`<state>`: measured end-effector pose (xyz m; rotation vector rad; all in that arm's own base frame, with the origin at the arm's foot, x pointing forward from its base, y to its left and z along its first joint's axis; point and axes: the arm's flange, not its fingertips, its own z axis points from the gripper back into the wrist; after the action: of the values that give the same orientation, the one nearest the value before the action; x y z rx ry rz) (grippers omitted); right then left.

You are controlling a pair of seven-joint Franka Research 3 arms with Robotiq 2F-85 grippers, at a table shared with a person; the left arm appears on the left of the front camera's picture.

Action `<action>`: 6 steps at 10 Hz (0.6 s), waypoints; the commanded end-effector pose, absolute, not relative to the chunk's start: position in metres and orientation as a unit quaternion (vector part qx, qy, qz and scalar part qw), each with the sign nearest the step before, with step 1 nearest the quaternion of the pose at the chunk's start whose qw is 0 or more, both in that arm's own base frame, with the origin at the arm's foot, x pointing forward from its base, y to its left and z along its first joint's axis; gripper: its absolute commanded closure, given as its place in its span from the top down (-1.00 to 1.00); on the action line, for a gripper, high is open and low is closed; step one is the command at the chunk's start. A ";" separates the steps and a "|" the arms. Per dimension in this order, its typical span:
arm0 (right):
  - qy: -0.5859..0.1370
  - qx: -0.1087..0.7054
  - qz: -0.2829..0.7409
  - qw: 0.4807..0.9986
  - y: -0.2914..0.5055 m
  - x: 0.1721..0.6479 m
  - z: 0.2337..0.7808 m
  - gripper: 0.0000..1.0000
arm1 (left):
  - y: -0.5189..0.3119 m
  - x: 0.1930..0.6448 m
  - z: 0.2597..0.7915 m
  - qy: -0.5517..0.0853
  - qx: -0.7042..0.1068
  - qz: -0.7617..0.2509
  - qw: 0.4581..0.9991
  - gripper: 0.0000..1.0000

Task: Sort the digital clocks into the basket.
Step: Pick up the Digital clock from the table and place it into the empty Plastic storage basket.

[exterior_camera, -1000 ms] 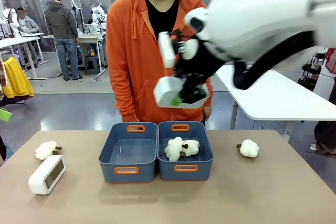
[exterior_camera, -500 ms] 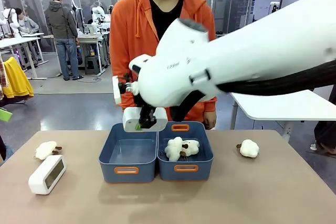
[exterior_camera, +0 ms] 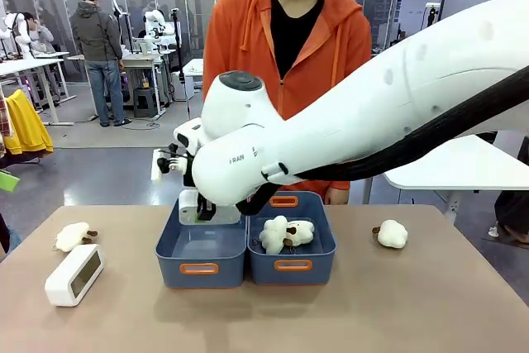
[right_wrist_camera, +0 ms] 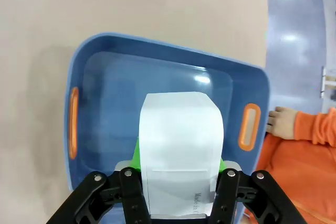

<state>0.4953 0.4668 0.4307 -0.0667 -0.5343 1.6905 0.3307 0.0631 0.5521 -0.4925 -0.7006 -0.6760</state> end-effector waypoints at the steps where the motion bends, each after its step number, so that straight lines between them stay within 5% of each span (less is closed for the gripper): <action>1: -0.210 -0.023 0.712 0.670 0.486 0.499 0.418 -1.00 | 0.065 0.332 0.553 -0.336 -0.242 -0.331 0.848 1.00; 4: -0.182 -0.017 0.710 0.680 0.487 0.490 0.395 -1.00 | 0.065 0.332 0.553 -0.336 -0.242 -0.331 0.848 1.00; 5: -0.174 -0.021 0.711 0.681 0.484 0.488 0.391 0.51 | 0.065 0.332 0.553 -0.336 -0.242 -0.331 0.848 1.00; 6: -0.172 -0.024 0.711 0.682 0.482 0.486 0.391 0.62 | 0.065 0.332 0.553 -0.336 -0.242 -0.331 0.848 1.00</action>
<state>0.4917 0.4840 0.3863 -0.0240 -0.3938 1.6209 0.3307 0.0631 0.5520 -0.4925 -0.7003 -0.6758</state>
